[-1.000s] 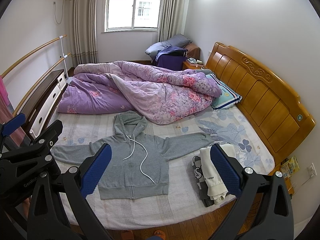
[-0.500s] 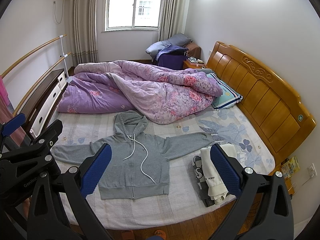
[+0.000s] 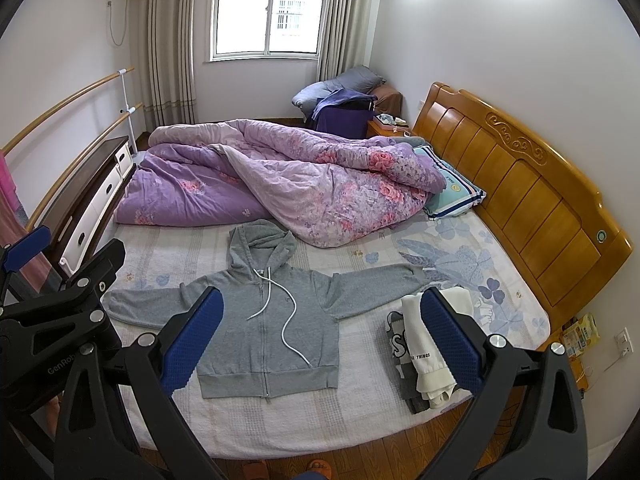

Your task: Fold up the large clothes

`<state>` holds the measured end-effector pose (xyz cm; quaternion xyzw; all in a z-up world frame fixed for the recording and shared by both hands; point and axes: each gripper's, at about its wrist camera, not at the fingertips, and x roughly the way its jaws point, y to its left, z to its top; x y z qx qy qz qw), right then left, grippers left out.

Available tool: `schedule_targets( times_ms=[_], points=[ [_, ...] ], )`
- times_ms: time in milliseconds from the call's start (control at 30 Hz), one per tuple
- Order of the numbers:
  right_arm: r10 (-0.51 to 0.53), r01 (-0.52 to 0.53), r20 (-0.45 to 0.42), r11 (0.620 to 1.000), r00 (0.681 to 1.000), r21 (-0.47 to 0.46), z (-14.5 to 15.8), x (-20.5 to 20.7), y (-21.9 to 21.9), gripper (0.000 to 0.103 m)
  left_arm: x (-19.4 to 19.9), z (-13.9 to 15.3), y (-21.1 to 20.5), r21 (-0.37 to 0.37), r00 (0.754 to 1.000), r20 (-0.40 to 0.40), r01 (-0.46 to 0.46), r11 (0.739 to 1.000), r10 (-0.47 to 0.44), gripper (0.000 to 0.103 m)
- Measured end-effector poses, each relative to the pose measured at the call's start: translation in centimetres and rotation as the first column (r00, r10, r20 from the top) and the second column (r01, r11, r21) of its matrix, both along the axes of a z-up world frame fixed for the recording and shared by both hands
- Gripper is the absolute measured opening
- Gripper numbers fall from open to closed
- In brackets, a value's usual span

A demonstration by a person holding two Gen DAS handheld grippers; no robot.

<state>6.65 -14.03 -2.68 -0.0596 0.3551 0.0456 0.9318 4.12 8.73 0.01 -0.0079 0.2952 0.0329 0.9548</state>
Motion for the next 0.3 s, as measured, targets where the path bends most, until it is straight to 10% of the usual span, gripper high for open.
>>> schedule_targets(
  times_ms=[300],
  points=[
    [0.003, -0.003, -0.003, 1.000, 1.000, 0.000, 0.0, 0.2, -0.1, 0.095, 0.2, -0.3, 0.5, -0.001, 1.000, -0.006, 0.003, 1.000, -0.003, 0.098]
  ],
)
